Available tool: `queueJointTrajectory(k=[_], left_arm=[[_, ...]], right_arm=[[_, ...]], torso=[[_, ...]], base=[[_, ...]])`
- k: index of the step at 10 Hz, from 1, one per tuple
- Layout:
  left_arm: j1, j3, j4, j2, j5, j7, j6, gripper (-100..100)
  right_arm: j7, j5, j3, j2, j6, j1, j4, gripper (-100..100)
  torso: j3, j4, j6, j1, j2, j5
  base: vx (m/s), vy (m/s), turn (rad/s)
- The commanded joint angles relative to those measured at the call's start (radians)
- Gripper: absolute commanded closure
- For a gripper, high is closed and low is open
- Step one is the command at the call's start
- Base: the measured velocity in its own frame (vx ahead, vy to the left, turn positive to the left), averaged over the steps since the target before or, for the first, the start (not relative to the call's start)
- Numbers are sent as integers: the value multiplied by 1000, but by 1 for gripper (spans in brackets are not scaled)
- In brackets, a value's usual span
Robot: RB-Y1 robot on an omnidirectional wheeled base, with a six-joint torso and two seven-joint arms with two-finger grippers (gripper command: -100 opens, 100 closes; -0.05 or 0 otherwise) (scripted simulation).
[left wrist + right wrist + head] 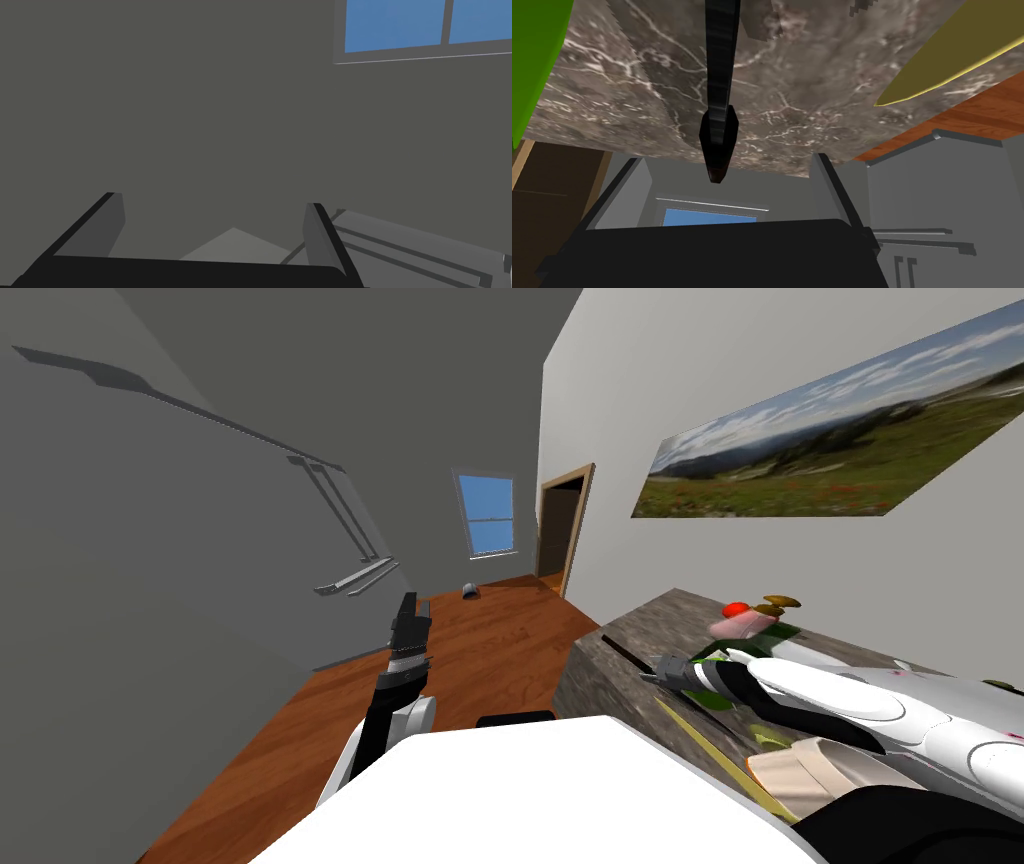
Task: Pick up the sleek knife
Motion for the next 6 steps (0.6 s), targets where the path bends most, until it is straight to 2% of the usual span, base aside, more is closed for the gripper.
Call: queueJointTrajectory(k=[1, 2, 3, 4, 6], left_arm=[[0, 0, 0, 0, 0, 0, 0, 0], [0, 0, 0, 0, 0, 0, 0, 0], [0, 0, 0, 0, 0, 0, 0, 0], [0, 0, 0, 0, 0, 0, 0, 0], [0, 0, 0, 0, 0, 0, 0, 0]], right_arm=[[-3, 8, -10, -8, 4, 30, 4, -100], [-3, 4, -14, -7, 7, 31, -7, -100], [-4, 4, -16, -7, 8, 34, -7, 0], [-9, 2, -6, 3, 17, 29, 10, -100], [-18, -1, 14, 23, 37, 19, 44, -100]], torso=[[0, 0, 0, 0, 0, 0], [1, 0, 0, 1, 1, 0], [1, 0, 0, 2, 2, 0], [1, 1, 0, 2, 2, 0], [3, 1, -1, 2, 6, 0]], base=[[20, -11, 25], [8, -5, 5], [0, 0, 0], [-32, -1, 158], [-86, -8, 292]])
